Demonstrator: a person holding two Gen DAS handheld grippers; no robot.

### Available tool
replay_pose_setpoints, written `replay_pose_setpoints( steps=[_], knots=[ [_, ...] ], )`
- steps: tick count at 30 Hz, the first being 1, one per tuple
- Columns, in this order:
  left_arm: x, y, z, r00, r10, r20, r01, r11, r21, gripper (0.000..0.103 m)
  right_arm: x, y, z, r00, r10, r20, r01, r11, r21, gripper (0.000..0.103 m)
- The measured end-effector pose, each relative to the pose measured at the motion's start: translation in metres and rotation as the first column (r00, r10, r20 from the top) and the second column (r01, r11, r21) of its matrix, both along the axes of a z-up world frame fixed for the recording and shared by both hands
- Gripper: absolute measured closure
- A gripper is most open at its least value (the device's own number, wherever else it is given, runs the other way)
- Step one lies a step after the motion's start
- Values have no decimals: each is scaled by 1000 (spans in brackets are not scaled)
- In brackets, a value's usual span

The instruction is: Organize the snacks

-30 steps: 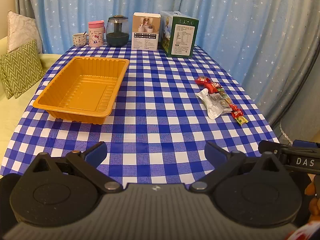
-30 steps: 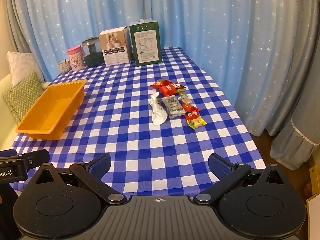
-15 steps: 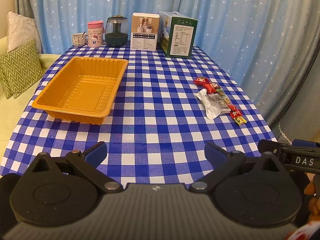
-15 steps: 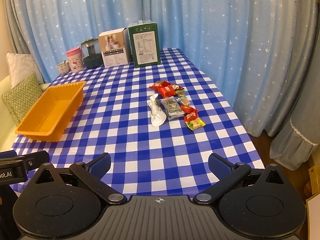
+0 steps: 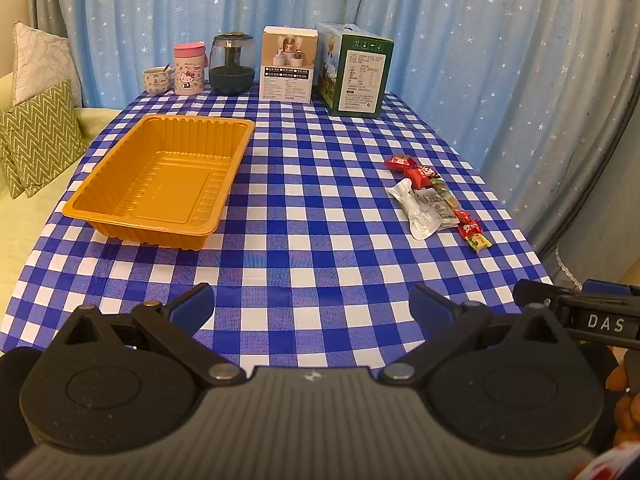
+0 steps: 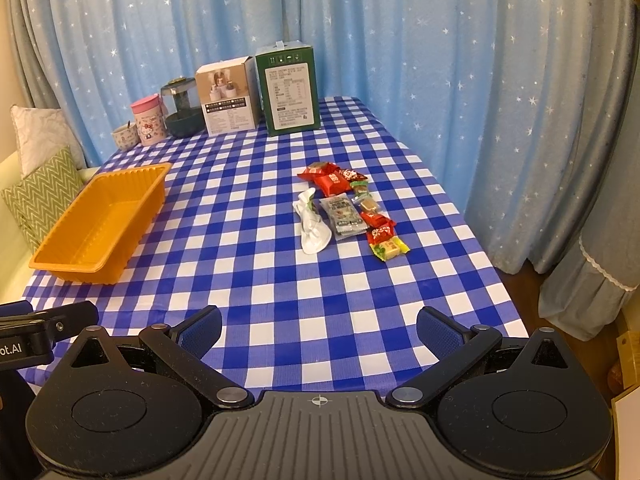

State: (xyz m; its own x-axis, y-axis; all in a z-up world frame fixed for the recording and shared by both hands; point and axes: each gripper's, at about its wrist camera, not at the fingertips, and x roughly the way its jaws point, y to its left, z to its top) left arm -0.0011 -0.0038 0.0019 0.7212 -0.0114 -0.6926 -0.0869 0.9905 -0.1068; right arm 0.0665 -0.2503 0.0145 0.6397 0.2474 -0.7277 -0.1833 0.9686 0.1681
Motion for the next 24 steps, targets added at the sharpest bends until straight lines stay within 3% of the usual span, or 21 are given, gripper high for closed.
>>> replay_pose_setpoints(
  steps=[24],
  knots=[
    [0, 0, 0, 1000, 1, 0, -1, 1000, -1, 0, 0, -2, 1, 1000, -3, 3, 3, 1000, 0, 0]
  ],
)
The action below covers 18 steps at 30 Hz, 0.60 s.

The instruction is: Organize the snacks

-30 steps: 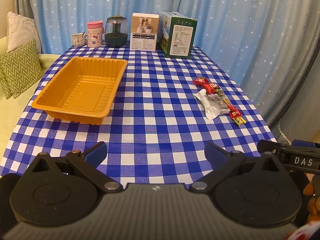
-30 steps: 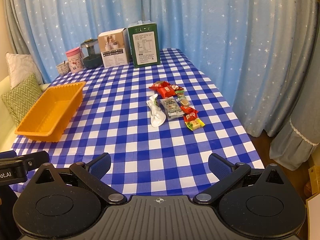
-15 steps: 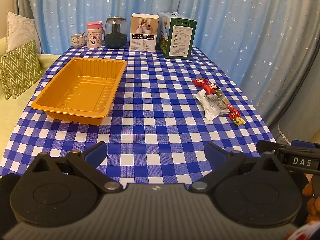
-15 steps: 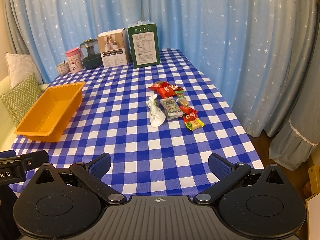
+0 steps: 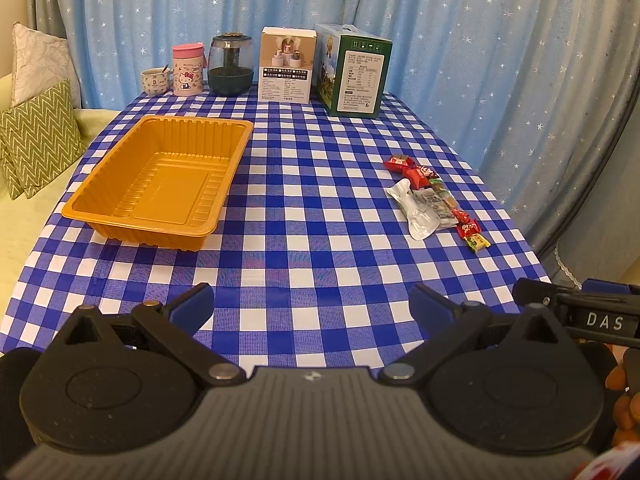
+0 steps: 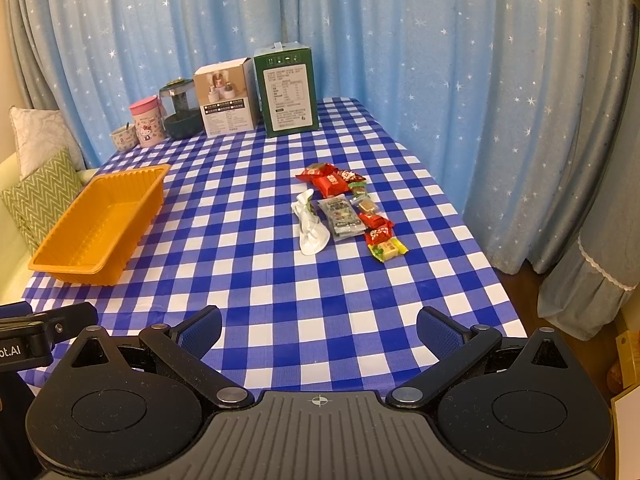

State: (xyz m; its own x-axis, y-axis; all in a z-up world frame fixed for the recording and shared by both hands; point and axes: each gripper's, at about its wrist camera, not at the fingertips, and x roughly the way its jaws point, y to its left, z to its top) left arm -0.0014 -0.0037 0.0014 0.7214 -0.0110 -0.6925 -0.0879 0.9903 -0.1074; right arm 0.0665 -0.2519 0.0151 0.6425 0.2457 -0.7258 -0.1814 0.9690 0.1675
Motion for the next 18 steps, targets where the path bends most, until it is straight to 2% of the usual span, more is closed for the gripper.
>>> replay_pose_setpoints(
  steps=[18],
  knots=[
    [0, 0, 0, 1000, 0, 0, 0, 1000, -2, 0, 0, 0, 0, 1000, -1, 1, 1, 1000, -1, 0]
  ],
)
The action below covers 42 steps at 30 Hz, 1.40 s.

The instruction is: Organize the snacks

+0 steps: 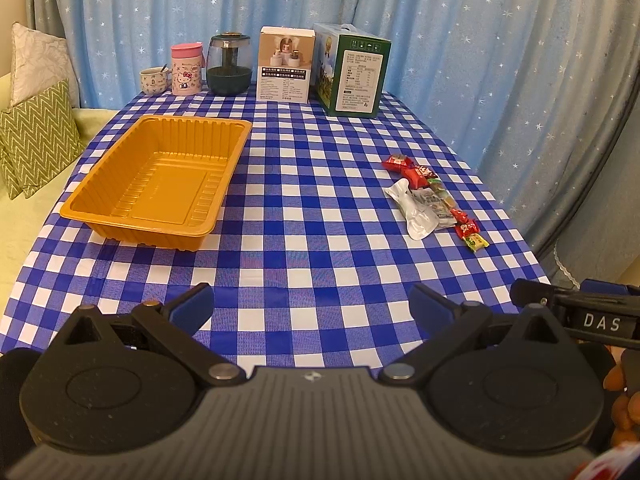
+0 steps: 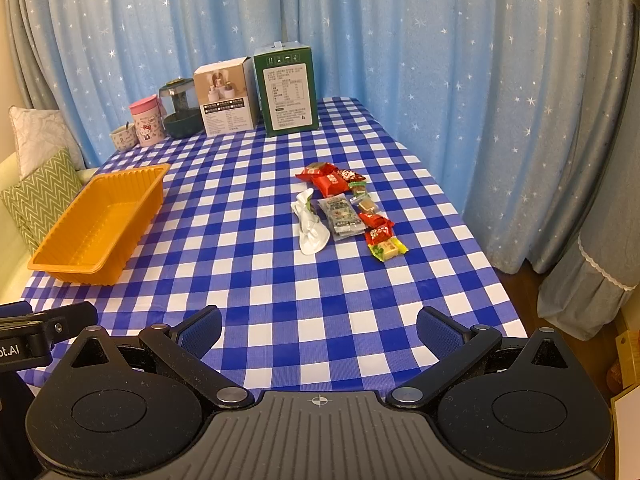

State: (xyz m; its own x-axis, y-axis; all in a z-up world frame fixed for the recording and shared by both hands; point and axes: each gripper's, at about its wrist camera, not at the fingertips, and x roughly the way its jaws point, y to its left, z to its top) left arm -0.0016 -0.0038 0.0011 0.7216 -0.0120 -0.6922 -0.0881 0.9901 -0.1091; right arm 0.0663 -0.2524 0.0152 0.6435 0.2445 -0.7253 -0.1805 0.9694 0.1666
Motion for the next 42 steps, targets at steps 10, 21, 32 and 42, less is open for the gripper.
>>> replay_pose_setpoints(
  steps=[10, 21, 32, 42],
  knots=[
    [-1, -2, 1, 1000, -3, -4, 3, 1000, -1, 0, 3, -8, 3, 1000, -6, -2, 6, 1000, 0, 0],
    [3, -5, -1, 1000, -16, -10, 16, 1000, -5, 0, 5, -9, -4, 1000, -21, 2, 21, 1000, 0, 0],
    [33, -9, -17, 997, -78, -28, 76, 996, -45, 0, 22, -29, -7, 995, -86, 56, 85, 996, 25, 0],
    [98, -26, -33, 986, -166, -5, 166, 985, -48, 0, 66, -69, -11, 990, -86, 114, 89, 996, -18, 0]
  ],
)
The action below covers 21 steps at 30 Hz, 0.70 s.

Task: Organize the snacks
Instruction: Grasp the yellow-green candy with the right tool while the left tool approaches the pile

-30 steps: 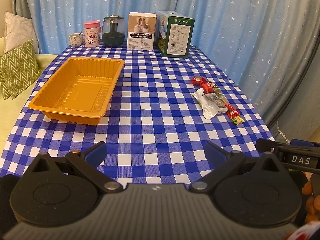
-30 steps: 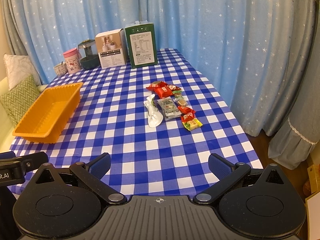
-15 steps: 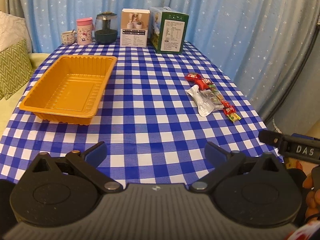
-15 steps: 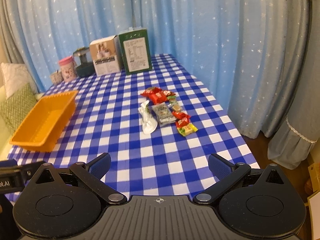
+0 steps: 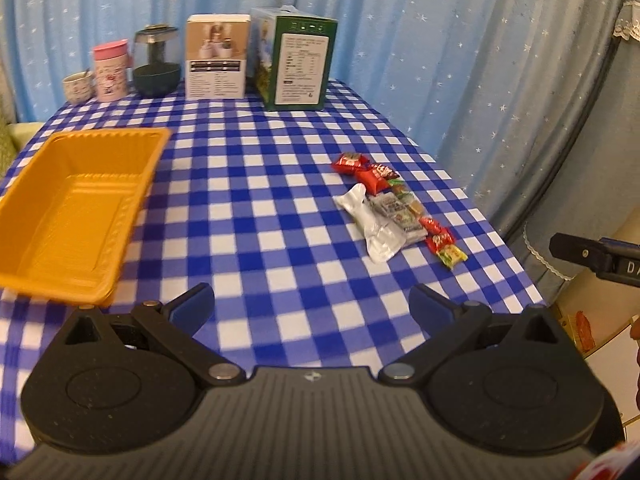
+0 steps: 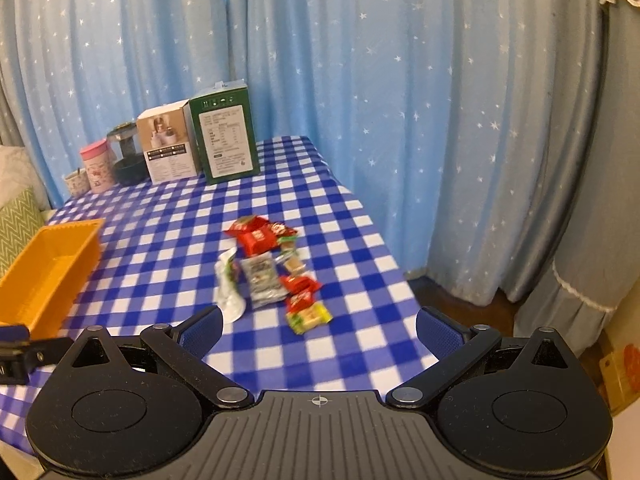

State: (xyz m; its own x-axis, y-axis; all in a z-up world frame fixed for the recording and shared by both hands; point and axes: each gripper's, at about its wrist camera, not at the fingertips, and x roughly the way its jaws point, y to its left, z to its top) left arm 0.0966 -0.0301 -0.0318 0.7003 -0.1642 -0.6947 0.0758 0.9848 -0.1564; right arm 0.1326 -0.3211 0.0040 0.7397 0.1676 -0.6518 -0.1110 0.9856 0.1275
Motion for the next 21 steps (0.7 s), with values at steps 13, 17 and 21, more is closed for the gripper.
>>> replay_pose_setpoints(
  steps=[13, 17, 21],
  knots=[
    [87, -16, -52, 1000, -23, -14, 24, 999, 21, 5, 70, -3, -82, 986, 160, -41, -161, 987, -23, 21],
    [103, -20, -62, 999, -41, -20, 41, 999, 6, 5, 83, 8, -109, 974, 221, -50, -223, 974, -43, 25],
    [116, -25, -69, 998, -56, -27, 56, 998, -2, 6, 92, 15, -128, 962, 267, -62, -271, 961, -59, 39]
  ],
)
